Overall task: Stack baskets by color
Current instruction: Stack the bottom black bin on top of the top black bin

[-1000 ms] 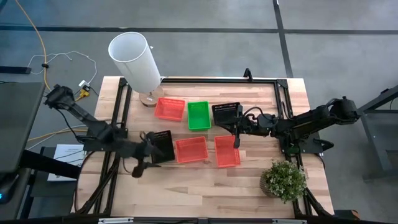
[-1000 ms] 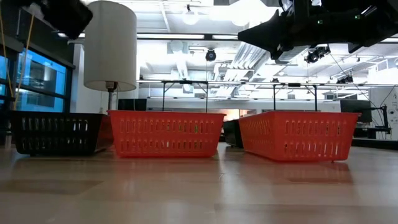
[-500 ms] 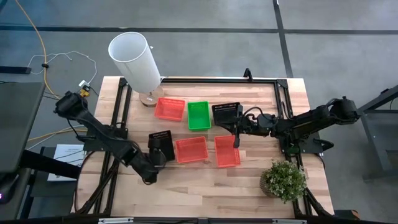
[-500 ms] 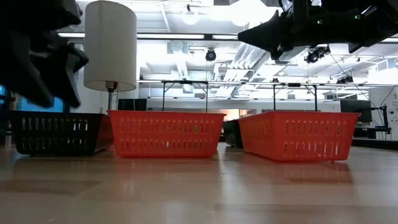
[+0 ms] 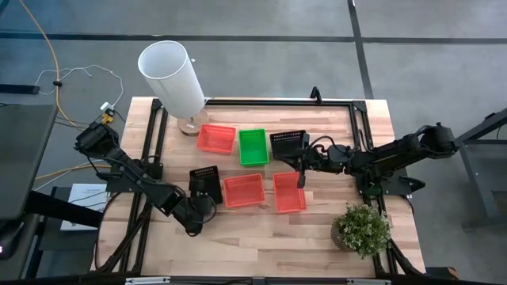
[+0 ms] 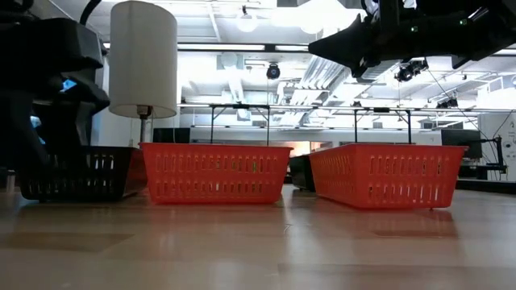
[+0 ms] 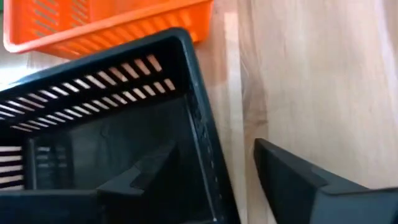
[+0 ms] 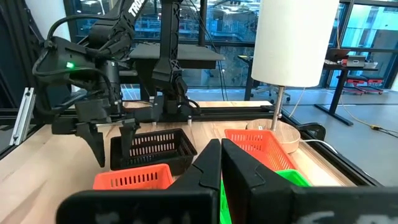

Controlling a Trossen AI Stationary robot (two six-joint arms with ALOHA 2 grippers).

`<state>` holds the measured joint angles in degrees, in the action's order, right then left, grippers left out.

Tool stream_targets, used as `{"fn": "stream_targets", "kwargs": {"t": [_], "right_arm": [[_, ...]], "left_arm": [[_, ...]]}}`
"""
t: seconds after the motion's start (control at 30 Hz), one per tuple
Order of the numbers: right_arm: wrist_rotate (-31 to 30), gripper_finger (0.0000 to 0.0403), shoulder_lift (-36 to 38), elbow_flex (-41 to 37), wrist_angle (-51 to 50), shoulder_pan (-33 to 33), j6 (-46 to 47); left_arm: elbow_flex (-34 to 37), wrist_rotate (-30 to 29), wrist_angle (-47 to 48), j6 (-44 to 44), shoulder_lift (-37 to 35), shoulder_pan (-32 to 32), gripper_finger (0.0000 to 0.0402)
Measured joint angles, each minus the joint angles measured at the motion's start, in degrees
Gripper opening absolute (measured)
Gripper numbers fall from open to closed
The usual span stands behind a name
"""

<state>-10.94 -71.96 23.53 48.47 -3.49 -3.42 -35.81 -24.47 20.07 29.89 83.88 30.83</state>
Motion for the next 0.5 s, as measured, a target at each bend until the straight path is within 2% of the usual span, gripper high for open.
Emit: {"fn": "stream_targets", "kwargs": {"t": [0.1,0.23,0.27,0.37,0.5], "right_arm": [[-0.02,0.0,0.0,0.0,-0.07,0.0,0.0],[0.02,0.0,0.0,0.0,-0.22,0.0,-0.02],[0.14,0.0,0.0,0.0,-0.22,0.0,-0.02],[1.9,0.0,0.0,0.0,0.45,0.0,-1.34],[7.36,0.0,0.0,0.0,3.22,-0.04,-3.15]], "left_arm": [[0.0,0.46,0.5,1.81,-0.12,0.02,0.0132],[-0.58,3.52,4.63,5.93,-0.7,0.13,0.0025],[-1.17,3.74,6.4,6.25,-0.79,0.49,0.0013],[-4.41,3.57,12.78,6.48,-0.94,2.03,0.0014],[-11.93,0.82,25.27,5.1,-0.94,3.95,0.0003]]}}
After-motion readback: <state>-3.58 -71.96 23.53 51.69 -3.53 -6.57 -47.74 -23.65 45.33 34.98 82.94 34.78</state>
